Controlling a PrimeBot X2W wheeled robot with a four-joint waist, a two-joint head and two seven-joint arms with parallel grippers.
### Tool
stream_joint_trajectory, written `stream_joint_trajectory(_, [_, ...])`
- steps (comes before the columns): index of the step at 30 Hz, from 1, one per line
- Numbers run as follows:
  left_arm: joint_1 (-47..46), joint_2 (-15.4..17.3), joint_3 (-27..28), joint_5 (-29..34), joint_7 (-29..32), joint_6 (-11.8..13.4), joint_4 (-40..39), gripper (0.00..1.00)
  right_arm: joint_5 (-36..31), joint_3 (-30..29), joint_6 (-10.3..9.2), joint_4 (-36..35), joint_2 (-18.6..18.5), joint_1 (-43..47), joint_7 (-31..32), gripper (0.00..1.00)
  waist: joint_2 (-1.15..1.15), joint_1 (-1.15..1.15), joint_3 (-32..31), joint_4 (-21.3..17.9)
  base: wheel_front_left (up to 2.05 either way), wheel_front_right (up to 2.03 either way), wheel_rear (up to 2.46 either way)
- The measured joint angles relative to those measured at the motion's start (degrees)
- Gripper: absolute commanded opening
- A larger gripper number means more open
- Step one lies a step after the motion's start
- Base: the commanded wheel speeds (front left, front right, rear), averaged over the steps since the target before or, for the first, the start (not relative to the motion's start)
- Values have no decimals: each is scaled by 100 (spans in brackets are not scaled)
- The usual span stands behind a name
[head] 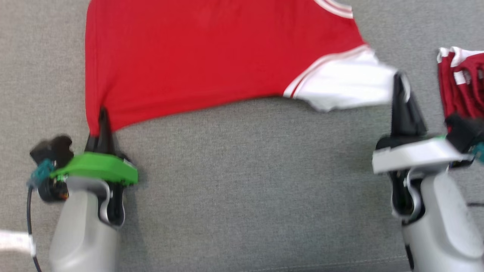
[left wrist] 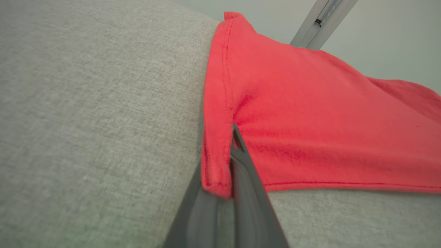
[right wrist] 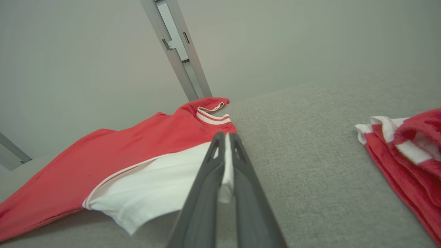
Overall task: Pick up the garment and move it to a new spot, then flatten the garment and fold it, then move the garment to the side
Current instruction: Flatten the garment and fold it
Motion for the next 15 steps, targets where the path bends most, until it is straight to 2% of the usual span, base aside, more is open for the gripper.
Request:
stream_joint_trajectory(4, [578, -86, 270, -187, 1, -2, -181, 0, 165, 99, 1, -7, 4, 732, -1, 0, 0, 0, -287, -74, 0, 0, 0])
stream_joint_trajectory(13, [1849, -126, 175, -222, 4, -1, -422, 0, 287, 287, 1, -40, 94, 2030, -1, 0, 0, 0, -1045, -161, 0, 0, 0])
stream_joint_trajectory(15, [2121, -129, 170, -508, 5, -1, -506, 0, 271, 332, 1, -43, 107, 2251, -1, 0, 0, 0, -1214, -176, 0, 0, 0])
